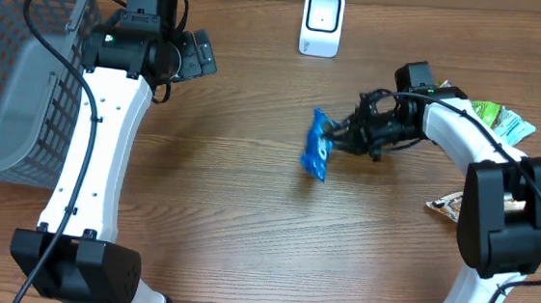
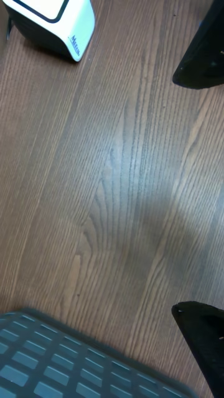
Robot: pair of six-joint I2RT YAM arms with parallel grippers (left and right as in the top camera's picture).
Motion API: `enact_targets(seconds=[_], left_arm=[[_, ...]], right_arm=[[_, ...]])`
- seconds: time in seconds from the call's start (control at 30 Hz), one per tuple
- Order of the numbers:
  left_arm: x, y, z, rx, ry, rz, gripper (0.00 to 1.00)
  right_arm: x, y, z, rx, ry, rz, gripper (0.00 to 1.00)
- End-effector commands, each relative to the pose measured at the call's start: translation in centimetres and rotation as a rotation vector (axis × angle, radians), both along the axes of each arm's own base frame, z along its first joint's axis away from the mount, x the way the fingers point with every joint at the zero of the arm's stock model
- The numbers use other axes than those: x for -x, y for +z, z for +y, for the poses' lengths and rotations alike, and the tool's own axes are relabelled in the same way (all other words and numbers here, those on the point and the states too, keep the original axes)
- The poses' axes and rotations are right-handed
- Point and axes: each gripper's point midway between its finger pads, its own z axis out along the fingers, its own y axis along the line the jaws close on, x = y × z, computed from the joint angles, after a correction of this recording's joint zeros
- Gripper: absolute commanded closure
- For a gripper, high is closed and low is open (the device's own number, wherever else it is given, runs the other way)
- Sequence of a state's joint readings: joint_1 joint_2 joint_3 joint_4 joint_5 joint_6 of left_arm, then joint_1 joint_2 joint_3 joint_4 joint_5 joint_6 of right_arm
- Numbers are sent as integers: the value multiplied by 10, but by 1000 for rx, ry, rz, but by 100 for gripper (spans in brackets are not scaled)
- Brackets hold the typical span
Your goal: Scan the item barcode
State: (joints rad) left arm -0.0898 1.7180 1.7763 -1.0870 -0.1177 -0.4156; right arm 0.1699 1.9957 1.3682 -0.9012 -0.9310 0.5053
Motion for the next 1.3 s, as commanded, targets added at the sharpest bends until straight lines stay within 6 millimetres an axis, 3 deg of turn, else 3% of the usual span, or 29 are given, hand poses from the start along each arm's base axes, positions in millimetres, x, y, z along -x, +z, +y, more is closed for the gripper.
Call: enact_targets(seconds=[0.0, 0.07, 0.23, 0.3, 0.57, 0.73, 0.77, 0.87, 0.9, 0.97, 1.13, 1.27], left_arm=[[-2, -2, 1, -6, 14, 4, 0], [-2, -2, 1, -6, 14, 4, 0], [-2, -2, 1, -6, 14, 4, 0], [-2, -2, 1, -5, 13, 4, 0], [2, -4, -3, 16, 0, 22, 0], [1, -4, -4, 19, -3, 18, 0], [1, -4, -4, 19, -3, 19, 0], [1, -4, -4, 19, -2, 20, 0], [1, -4, -4, 19, -2, 20, 0], [1, -4, -4, 20, -2, 18, 0], [1, -4, -4, 20, -2, 19, 0], [2, -5, -6, 30, -9, 25, 0]], right_arm=[[-10, 2, -37, 363, 40, -234, 96], [-10, 11, -49, 490, 39, -288, 96], [-1, 29, -101, 1023, 40, -375, 96], [7, 31, -109, 1196, 78, -394, 96], [16, 15, -71, 1489, 323, -560, 96], [32, -6, -43, 1541, 482, -602, 96], [37, -7, -36, 1538, 509, -616, 93], [47, -4, -13, 1515, 553, -670, 69], [51, 1, -6, 1509, 569, -688, 53], [55, 12, 7, 1491, 561, -706, 1], [52, 43, 18, 1382, 477, -670, 0], [43, 58, -2, 1204, 401, -551, 0]])
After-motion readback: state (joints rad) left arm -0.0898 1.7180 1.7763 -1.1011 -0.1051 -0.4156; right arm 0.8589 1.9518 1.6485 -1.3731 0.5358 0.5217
